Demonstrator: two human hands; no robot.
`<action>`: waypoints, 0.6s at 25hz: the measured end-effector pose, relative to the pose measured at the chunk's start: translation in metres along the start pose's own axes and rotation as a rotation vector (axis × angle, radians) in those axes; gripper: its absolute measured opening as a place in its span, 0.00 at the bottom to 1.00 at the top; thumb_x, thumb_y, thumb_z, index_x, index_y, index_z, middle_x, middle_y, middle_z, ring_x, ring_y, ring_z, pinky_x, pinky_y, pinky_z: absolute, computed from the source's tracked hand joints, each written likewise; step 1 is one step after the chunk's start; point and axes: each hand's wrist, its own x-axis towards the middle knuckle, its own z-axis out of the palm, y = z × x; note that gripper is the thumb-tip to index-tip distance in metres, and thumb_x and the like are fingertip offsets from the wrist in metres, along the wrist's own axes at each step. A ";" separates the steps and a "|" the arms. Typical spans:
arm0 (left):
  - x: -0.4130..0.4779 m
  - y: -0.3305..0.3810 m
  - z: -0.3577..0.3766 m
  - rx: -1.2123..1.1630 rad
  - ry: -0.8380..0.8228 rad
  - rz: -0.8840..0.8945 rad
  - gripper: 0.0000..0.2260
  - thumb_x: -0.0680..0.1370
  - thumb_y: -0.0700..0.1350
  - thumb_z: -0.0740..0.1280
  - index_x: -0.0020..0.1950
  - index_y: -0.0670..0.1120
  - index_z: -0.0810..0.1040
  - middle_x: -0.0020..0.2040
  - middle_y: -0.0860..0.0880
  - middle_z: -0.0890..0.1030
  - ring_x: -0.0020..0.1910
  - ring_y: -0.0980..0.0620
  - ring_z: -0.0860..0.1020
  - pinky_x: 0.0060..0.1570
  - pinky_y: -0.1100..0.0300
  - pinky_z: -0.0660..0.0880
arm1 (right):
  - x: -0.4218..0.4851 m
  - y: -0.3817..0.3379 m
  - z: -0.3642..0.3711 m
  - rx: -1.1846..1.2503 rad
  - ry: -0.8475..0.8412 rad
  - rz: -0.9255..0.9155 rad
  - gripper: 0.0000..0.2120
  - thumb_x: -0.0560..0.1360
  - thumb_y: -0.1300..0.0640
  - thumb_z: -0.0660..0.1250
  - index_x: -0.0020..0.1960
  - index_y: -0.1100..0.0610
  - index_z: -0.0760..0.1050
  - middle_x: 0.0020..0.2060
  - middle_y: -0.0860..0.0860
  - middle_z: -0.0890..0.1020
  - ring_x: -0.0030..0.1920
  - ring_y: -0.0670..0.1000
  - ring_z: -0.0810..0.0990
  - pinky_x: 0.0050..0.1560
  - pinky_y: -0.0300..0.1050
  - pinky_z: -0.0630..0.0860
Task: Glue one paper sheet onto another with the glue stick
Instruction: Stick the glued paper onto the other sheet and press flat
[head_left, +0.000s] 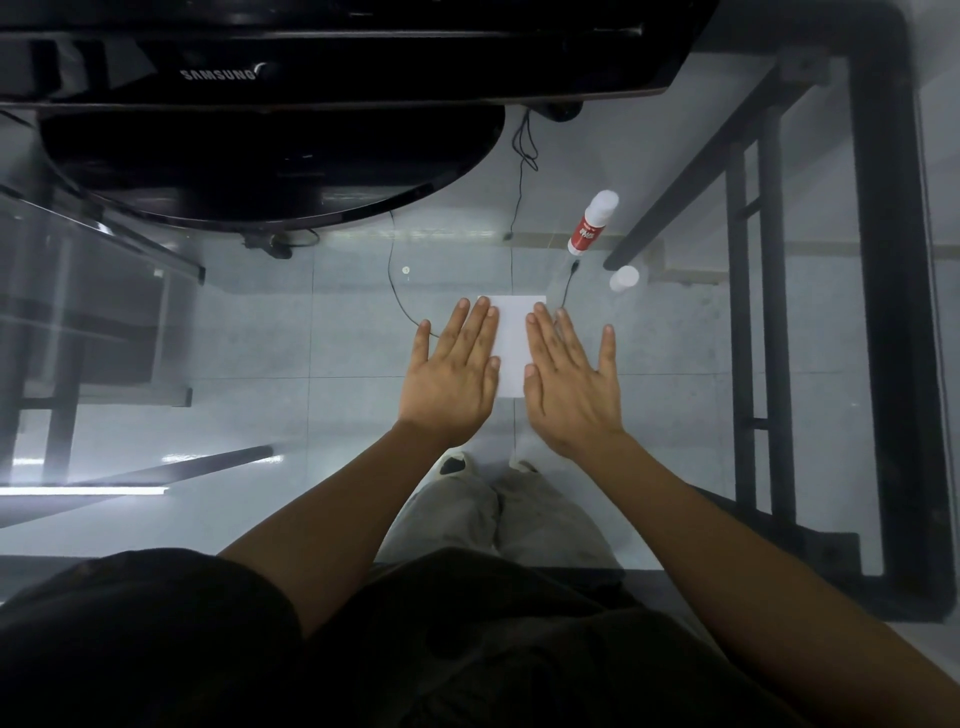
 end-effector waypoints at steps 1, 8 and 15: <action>-0.001 0.001 0.000 0.003 -0.002 0.006 0.25 0.80 0.53 0.37 0.76 0.45 0.45 0.78 0.48 0.51 0.75 0.52 0.45 0.71 0.47 0.43 | 0.002 -0.004 0.000 -0.009 0.003 -0.027 0.26 0.76 0.45 0.32 0.71 0.53 0.29 0.76 0.51 0.42 0.73 0.50 0.36 0.66 0.56 0.24; 0.000 0.002 -0.003 -0.008 0.012 0.002 0.25 0.80 0.52 0.40 0.76 0.45 0.49 0.77 0.48 0.55 0.76 0.50 0.51 0.71 0.47 0.45 | 0.013 0.003 -0.003 -0.013 0.041 -0.003 0.26 0.76 0.46 0.34 0.72 0.53 0.32 0.76 0.51 0.45 0.73 0.50 0.38 0.66 0.56 0.24; 0.001 0.002 -0.004 0.000 -0.024 -0.011 0.26 0.80 0.54 0.37 0.76 0.46 0.45 0.78 0.48 0.51 0.74 0.53 0.42 0.71 0.47 0.42 | 0.016 0.021 0.005 0.005 -0.004 -0.005 0.27 0.79 0.47 0.39 0.73 0.53 0.34 0.76 0.49 0.44 0.74 0.49 0.38 0.68 0.57 0.31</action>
